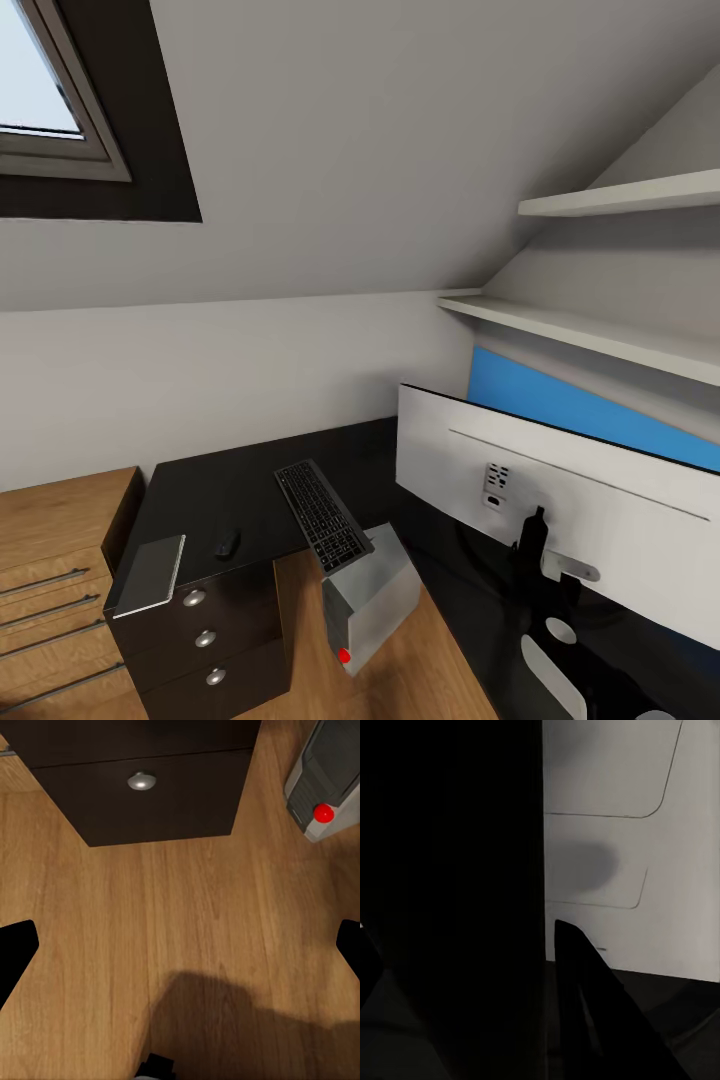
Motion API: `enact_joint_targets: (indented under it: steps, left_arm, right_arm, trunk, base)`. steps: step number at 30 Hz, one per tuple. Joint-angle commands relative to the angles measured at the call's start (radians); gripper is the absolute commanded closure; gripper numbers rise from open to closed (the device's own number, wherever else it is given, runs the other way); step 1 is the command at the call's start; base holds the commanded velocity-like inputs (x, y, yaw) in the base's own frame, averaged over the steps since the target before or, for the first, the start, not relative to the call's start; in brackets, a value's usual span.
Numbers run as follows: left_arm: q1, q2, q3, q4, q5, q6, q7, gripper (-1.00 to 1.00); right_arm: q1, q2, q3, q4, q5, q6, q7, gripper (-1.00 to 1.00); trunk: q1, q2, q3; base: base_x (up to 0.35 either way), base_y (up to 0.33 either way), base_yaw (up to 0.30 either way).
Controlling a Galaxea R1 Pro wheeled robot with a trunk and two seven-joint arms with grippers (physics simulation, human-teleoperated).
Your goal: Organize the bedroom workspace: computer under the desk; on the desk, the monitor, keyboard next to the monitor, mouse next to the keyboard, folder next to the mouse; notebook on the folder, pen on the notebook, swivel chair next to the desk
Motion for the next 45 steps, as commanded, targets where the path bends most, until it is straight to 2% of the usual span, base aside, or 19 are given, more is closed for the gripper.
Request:
enact_joint_targets:
  steps: [1,19,45]
  left_arm:
    - [0.000,0.000,-0.009,0.000,0.006,-0.003,0.006,-1.00]
    - [0.000,0.000,-0.007,0.000,0.006,-0.003,0.006,-1.00]
    - [0.000,0.000,-0.006,0.000,0.006,-0.003,0.006,-1.00]
  right_arm:
    - [-0.001,-0.002,0.009,-0.001,-0.014,-0.010,-0.004,1.00]
    - [-0.001,-0.002,0.009,-0.001,-0.014,-0.010,-0.004,1.00]
    - [-0.001,-0.002,0.009,-0.004,-0.014,-0.010,-0.004,1.00]
  trunk:
    - [0.000,-0.001,0.000]
    - [0.000,-0.001,0.000]
    - [0.000,-0.001,0.000]
  base:
    - [0.000,0.000,0.000]
    - [-0.019,0.000,0.000]
    - [-0.283,0.000,0.000]
